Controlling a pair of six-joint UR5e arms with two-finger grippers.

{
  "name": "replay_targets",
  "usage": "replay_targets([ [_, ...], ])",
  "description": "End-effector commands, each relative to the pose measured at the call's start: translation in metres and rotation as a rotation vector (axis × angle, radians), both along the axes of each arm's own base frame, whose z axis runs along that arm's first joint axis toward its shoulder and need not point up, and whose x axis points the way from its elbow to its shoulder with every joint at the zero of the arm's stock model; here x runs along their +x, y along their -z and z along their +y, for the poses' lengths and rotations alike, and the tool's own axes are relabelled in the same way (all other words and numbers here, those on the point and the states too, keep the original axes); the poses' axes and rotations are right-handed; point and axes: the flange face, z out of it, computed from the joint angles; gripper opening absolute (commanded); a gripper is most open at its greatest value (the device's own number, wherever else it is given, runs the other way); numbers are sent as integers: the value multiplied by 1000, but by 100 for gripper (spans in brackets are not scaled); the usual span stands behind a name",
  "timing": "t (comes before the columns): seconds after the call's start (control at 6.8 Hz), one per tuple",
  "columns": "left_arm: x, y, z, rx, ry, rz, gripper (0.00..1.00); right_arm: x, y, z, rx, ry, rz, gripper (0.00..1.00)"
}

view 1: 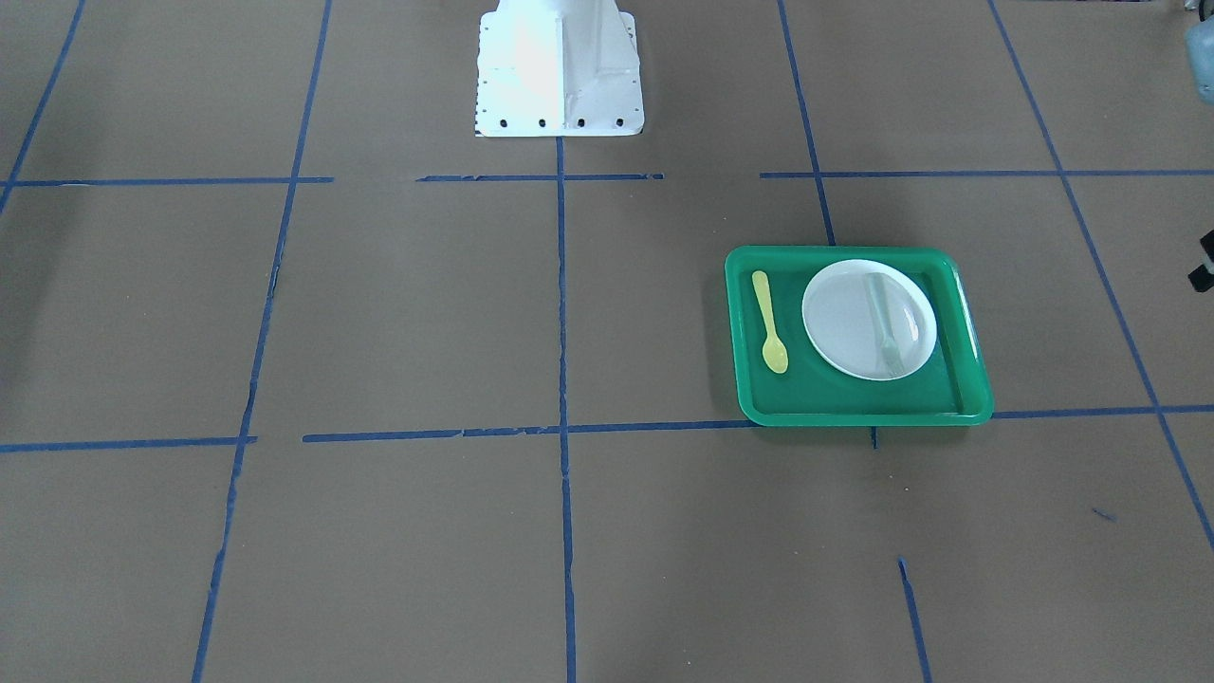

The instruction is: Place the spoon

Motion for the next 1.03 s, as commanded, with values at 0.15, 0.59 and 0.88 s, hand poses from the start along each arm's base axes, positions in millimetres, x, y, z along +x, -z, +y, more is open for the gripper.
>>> replay_targets([
  [0.15, -80, -75, 19, -98, -35, -22, 92, 0, 0, 0, 0, 0, 0, 100],
  [0.59, -80, -77, 48, -90, -32, -20, 100, 0, 0, 0, 0, 0, 0, 100],
  [0.88, -78, -95, 75, -122, -32, -15, 100, 0, -1, 0, -1, 0, 0, 100],
])
